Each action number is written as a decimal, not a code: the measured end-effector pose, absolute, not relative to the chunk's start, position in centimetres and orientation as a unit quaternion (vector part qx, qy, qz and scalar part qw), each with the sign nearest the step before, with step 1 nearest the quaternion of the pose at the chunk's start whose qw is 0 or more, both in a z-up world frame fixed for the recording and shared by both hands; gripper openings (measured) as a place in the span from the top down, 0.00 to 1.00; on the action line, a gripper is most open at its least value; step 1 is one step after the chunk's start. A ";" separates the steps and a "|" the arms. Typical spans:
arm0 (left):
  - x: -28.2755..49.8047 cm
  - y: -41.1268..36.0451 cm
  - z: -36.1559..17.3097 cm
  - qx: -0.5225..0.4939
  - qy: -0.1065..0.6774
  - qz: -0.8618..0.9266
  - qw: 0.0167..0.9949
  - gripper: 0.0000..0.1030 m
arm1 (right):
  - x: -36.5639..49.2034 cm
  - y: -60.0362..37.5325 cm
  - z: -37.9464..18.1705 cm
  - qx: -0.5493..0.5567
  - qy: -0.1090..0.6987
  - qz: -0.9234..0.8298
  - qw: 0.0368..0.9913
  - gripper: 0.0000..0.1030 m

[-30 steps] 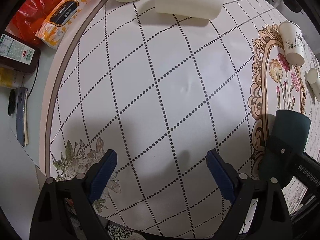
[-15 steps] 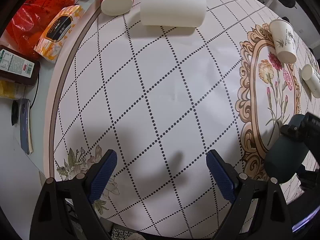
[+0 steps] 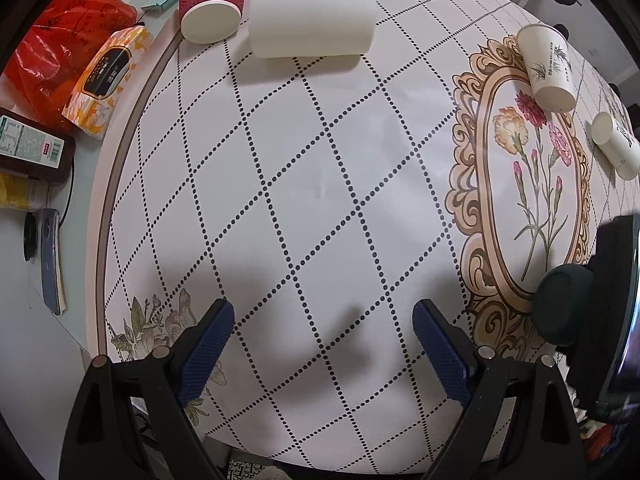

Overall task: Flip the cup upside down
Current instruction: 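Carry the upside-down green cup with the right tool and lower it onto the cloth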

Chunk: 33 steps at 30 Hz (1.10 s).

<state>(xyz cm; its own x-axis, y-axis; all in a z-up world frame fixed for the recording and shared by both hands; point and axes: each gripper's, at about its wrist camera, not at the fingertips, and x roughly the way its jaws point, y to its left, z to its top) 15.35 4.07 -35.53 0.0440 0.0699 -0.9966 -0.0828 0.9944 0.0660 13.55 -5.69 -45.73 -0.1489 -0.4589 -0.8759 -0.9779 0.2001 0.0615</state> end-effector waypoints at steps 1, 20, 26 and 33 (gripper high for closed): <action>15.3 3.8 -35.5 -0.005 0.689 0.053 0.723 0.11 | 13.9 -5.7 -45.8 -0.506 0.695 0.334 0.387 0.30; 14.4 0.7 -34.7 0.006 0.686 0.041 0.726 0.11 | 18.1 -10.8 -45.8 -0.310 0.809 0.213 0.452 0.30; 14.0 -0.1 -34.7 0.013 0.686 0.038 0.726 0.11 | 17.4 -10.7 -45.6 -0.292 0.817 0.196 0.457 0.29; 13.7 -0.5 -34.7 0.015 0.685 0.037 0.727 0.11 | 18.5 -10.2 -45.3 -0.292 0.813 0.192 0.466 0.16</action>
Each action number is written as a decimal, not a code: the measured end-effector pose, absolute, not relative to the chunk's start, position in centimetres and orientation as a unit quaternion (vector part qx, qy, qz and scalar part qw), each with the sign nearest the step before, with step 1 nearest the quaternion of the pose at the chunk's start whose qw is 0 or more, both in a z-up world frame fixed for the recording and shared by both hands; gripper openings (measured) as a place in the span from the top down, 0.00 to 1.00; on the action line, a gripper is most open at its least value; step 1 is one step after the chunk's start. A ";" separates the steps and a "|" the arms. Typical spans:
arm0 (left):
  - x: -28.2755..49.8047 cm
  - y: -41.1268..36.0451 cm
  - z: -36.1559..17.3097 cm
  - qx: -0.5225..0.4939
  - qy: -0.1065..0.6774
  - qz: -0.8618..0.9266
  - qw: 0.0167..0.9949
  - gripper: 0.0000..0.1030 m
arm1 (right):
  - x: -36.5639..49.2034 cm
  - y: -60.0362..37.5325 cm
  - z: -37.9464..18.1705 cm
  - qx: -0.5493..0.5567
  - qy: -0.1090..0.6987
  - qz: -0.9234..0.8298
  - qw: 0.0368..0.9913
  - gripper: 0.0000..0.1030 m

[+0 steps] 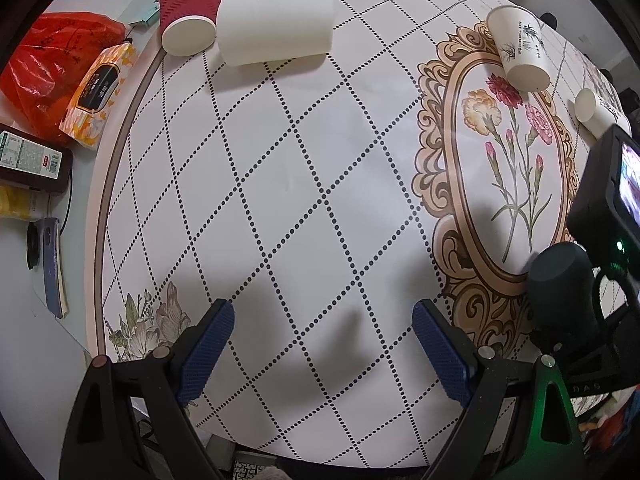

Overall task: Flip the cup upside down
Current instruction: 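Carry the upside-down green cup with the right tool and lower it onto the cloth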

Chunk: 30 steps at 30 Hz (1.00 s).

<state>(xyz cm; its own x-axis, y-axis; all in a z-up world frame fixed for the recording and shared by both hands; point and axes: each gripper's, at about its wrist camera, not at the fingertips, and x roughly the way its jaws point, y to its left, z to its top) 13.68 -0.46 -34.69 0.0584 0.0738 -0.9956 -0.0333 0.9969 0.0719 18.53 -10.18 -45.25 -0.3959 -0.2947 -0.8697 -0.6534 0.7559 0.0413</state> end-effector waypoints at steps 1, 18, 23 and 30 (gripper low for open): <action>13.7 -0.4 -34.7 0.015 0.685 0.037 0.728 0.11 | 18.7 -10.1 -45.2 -0.291 0.813 0.192 0.467 0.16; 13.2 0.0 -34.3 0.022 0.682 0.032 0.730 0.11 | 19.1 -9.9 -44.4 -0.263 0.799 0.195 0.505 0.31; 13.8 0.2 -34.4 0.013 0.689 0.020 0.725 0.11 | 19.7 -11.8 -41.5 -0.208 0.779 0.187 0.561 0.31; 15.1 0.2 -35.3 0.000 0.704 0.011 0.710 0.11 | 20.9 -15.3 -37.8 -0.108 0.718 0.142 0.672 0.31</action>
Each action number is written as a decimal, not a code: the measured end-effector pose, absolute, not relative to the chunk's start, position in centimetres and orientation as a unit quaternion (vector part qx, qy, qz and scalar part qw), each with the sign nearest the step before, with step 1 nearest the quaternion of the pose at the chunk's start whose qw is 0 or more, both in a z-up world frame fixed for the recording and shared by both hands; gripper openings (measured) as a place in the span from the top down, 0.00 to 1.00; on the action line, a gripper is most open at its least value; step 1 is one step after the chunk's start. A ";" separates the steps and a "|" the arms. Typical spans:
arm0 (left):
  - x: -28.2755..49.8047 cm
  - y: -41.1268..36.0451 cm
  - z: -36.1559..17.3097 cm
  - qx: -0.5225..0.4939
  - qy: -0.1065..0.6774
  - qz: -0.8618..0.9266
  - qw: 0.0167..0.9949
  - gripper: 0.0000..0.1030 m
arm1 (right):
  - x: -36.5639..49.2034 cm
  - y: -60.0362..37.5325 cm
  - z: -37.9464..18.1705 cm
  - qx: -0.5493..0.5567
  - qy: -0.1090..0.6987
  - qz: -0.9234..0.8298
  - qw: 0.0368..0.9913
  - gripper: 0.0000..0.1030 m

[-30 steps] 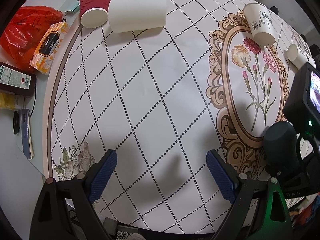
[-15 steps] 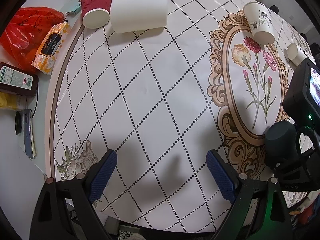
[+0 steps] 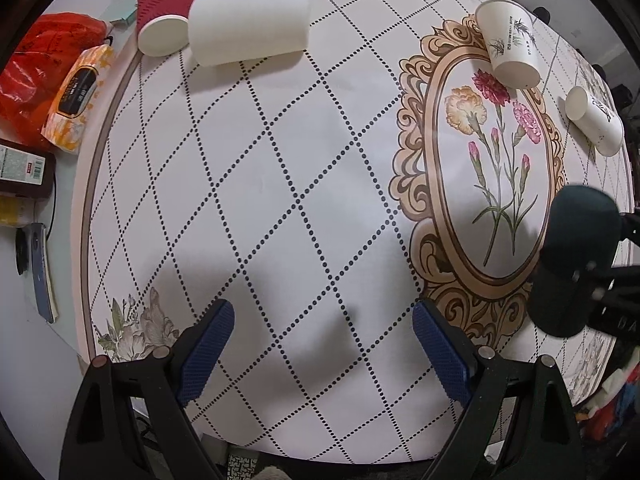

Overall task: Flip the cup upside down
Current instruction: 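Carry the upside-down green cup with the right tool and lower it onto the cloth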

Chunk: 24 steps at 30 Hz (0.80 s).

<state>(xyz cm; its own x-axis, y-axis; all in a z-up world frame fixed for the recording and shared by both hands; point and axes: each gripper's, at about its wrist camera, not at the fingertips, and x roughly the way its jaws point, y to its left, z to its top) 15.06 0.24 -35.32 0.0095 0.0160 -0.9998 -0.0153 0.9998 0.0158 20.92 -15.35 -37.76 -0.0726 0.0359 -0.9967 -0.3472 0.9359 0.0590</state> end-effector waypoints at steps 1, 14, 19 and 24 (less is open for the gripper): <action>15.3 0.3 -35.4 0.002 0.705 0.011 0.709 0.11 | 21.0 -15.9 -37.5 -0.096 0.707 0.134 0.688 0.31; 16.8 -0.9 -36.0 0.038 0.709 0.002 0.704 0.11 | 20.5 -19.5 -35.0 0.008 0.546 0.052 0.836 0.31; 17.1 -1.8 -35.8 0.043 0.708 -0.007 0.705 0.11 | 18.6 -19.3 -35.2 0.008 0.535 0.047 0.844 0.31; 16.6 -2.2 -35.6 0.045 0.706 -0.016 0.706 0.11 | 16.4 -19.2 -35.5 0.004 0.544 0.043 0.838 0.31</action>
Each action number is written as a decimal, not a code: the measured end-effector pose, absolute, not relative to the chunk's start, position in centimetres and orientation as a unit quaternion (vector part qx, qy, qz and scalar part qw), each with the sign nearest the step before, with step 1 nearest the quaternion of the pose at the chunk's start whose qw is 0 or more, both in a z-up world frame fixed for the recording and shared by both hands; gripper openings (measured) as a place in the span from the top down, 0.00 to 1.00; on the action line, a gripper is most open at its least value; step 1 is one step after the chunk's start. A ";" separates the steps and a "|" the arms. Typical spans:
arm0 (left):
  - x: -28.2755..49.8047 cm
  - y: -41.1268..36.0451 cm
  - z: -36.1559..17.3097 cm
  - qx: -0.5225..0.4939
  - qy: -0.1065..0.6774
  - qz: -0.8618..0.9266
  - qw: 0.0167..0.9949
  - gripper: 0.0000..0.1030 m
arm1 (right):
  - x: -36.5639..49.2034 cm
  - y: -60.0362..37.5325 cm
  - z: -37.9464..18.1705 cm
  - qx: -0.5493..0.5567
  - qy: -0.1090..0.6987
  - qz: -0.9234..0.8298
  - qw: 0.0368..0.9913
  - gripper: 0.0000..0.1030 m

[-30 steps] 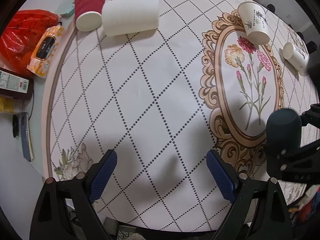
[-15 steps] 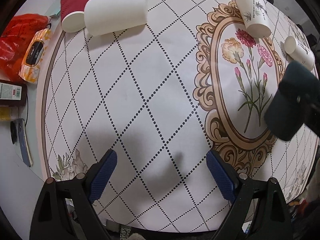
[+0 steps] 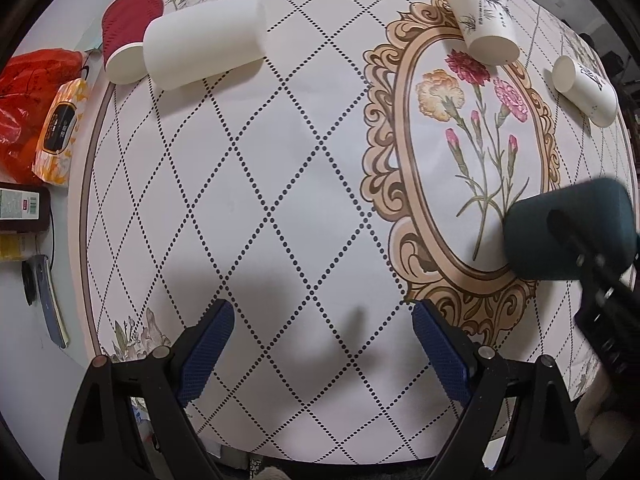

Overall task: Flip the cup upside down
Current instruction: 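Carry the upside-down green cup with the right tool and lower it onto the cloth, then open the right tool and withdraw it from the green cup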

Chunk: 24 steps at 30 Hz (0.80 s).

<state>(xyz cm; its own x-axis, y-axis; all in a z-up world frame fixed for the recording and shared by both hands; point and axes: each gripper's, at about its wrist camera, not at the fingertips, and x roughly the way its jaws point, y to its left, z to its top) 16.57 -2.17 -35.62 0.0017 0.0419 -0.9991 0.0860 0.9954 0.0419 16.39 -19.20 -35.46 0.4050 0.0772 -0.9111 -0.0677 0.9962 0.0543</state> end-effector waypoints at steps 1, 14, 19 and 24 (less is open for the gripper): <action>16.5 -2.4 -35.5 0.047 0.706 -0.017 0.707 0.11 | 16.1 -19.2 -35.6 0.007 0.546 0.042 0.837 0.31; 16.3 -2.0 -32.3 0.061 0.679 -0.048 0.730 0.11 | 14.5 -19.4 -35.2 0.017 0.562 0.000 0.827 0.09; 15.6 -2.2 -30.8 0.068 0.662 -0.065 0.744 0.11 | 13.8 -19.9 -33.6 0.040 0.568 -0.028 0.822 0.08; 14.3 -3.5 -29.1 0.091 0.632 -0.070 0.766 0.09 | 12.1 -20.5 -31.0 0.051 0.556 -0.064 0.827 0.08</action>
